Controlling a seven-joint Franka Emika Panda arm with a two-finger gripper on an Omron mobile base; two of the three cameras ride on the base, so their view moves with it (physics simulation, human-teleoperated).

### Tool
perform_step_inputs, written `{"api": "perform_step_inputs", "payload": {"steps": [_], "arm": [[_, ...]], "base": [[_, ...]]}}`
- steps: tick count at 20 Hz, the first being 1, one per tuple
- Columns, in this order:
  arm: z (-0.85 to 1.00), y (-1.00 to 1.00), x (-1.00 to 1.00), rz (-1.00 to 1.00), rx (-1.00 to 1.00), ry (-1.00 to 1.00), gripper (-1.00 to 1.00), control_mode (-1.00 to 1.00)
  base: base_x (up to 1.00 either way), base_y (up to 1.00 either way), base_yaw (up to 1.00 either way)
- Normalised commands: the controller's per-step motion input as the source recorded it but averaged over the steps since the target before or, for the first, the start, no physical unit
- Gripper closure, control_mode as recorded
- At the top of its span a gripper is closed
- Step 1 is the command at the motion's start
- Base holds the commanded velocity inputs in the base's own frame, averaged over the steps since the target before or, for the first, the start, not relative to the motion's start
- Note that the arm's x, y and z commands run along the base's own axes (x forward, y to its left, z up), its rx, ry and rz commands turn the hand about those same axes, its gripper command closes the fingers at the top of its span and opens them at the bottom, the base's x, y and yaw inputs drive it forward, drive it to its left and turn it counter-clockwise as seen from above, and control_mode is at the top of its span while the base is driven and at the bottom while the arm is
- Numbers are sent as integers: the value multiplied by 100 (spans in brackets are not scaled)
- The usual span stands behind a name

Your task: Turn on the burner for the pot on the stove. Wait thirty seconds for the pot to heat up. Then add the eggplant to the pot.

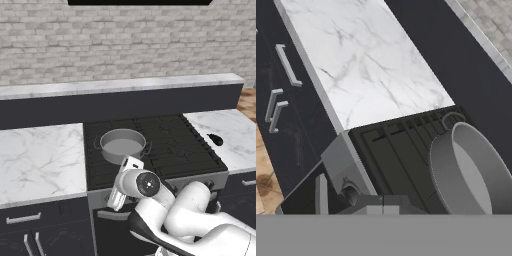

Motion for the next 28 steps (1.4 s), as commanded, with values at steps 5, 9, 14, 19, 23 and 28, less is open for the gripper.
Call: {"api": "perform_step_inputs", "payload": {"steps": [5, 9, 14, 19, 23, 28], "arm": [[0, 0, 0, 0, 0, 0, 100, -100], [0, 0, 0, 0, 0, 0, 100, -100], [0, 0, 0, 0, 0, 0, 100, -100], [0, 0, 0, 0, 0, 0, 100, -100], [0, 0, 0, 0, 0, 0, 100, -100], [0, 0, 0, 0, 0, 0, 100, -100]], "base": [[0, 0, 0], [0, 0, 0], [0, 0, 0], [0, 0, 0], [0, 0, 0], [0, 0, 0]]}}
